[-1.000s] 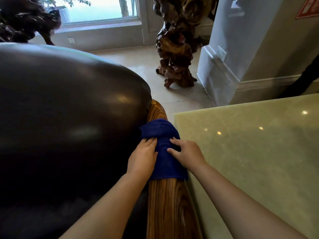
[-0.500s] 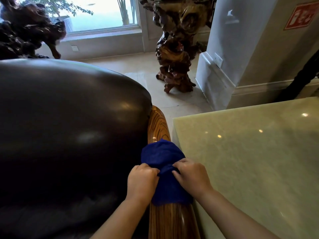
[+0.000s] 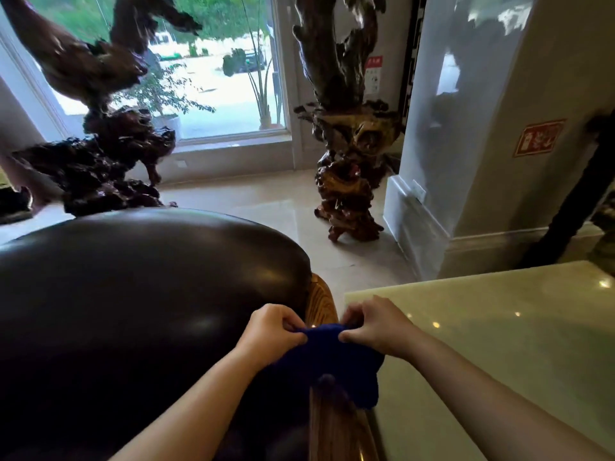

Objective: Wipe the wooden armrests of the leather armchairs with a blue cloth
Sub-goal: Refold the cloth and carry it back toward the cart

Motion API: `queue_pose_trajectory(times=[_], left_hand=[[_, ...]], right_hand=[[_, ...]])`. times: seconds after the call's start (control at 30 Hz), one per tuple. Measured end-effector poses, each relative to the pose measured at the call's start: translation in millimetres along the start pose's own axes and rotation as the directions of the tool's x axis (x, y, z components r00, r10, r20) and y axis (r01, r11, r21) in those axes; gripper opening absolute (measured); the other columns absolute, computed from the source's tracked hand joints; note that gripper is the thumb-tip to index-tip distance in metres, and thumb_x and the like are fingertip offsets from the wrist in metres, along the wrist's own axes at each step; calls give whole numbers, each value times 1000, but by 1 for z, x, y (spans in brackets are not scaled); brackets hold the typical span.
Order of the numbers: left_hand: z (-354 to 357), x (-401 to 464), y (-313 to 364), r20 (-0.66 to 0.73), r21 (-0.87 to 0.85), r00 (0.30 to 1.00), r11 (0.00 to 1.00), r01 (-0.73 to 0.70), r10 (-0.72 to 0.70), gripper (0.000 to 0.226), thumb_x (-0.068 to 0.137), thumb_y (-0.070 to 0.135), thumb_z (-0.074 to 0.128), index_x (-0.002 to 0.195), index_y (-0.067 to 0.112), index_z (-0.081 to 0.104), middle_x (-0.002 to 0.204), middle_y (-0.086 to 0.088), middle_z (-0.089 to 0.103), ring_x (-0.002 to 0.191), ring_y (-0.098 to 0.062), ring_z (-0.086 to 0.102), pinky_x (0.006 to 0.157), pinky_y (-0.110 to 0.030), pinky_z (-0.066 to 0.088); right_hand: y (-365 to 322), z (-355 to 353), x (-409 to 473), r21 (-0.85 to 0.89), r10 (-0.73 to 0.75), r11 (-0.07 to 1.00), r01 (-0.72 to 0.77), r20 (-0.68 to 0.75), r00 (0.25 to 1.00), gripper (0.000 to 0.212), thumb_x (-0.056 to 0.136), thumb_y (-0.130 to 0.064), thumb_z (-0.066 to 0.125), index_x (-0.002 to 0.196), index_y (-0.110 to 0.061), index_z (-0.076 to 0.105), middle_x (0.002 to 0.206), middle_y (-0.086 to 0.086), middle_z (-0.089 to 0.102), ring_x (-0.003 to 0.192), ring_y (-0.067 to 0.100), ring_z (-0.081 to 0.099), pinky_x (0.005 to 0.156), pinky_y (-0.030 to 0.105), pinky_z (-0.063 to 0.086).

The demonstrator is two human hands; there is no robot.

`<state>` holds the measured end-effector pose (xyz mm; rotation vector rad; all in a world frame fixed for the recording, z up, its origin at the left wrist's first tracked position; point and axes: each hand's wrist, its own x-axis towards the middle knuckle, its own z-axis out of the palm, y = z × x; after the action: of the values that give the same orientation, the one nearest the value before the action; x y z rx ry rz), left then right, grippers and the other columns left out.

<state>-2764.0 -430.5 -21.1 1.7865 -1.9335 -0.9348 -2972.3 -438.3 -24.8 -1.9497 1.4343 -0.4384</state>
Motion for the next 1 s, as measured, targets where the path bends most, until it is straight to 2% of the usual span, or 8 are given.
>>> queue_pose_trajectory(times=[0.13,0.2,0.27,0.53,0.63,0.73,0.9,1.0], left_hand=[[-70,-27,47,-69,30,997,999,-36,38,15,63,21,76,59,32,68,63,8,68,59,2,62,49,-7,42],[-105,-41,68,-63,45,996,997,-61,64,14,62,23,76,58,33,67,62,10,68,60,1,62,51,-9,43],[-149,-66,88,-82,87,992,992,-87,94,14,64,23,75,59,33,68,60,13,67,60,4,61,52,-8,42],[-302,-199,137,-263,242,947,963,-120,184,9,71,17,74,80,16,73,64,10,61,55,4,52,57,-7,39],[-350,-263,130,-340,255,925,963,-82,168,10,71,16,73,81,16,73,67,9,64,57,4,55,55,-3,40],[-392,-340,110,-392,259,909,965,-39,141,7,73,16,73,77,21,70,64,15,62,56,5,56,57,-8,42],[-443,-482,56,-420,233,906,971,55,50,8,78,13,69,84,18,70,77,3,69,67,1,64,60,-8,48],[-464,-564,20,-459,224,888,964,142,-24,11,77,12,69,80,23,68,75,9,68,67,6,62,58,-4,45]], right_hand=[[-69,-61,-16,-48,-71,996,72,16,997,11,72,-23,70,83,-24,69,77,-10,67,72,3,63,62,14,48],[-104,-86,-21,-66,-108,991,112,58,992,14,75,-20,68,88,-22,68,83,-7,68,78,5,64,70,21,54],[-148,-111,-31,-102,-158,981,166,81,984,16,77,-17,67,93,-20,68,89,-4,69,83,9,65,77,26,56],[-335,-162,-67,-203,-421,870,450,173,891,18,78,-9,66,94,-17,69,89,-3,71,81,7,66,77,22,55],[-407,-153,-84,-205,-532,796,570,212,820,17,76,-8,67,92,-15,71,87,1,72,78,9,66,75,22,54],[-478,-125,-107,-174,-620,724,668,261,740,15,76,-10,70,91,-13,72,84,1,73,72,4,64,71,19,52],[-589,-39,-153,-109,-716,619,778,329,616,17,74,-14,74,91,-15,73,84,3,73,73,8,65,73,22,51],[-649,23,-182,-85,-751,549,831,386,536,16,75,-14,73,91,-17,72,79,-5,71,68,-2,62,70,15,50]])
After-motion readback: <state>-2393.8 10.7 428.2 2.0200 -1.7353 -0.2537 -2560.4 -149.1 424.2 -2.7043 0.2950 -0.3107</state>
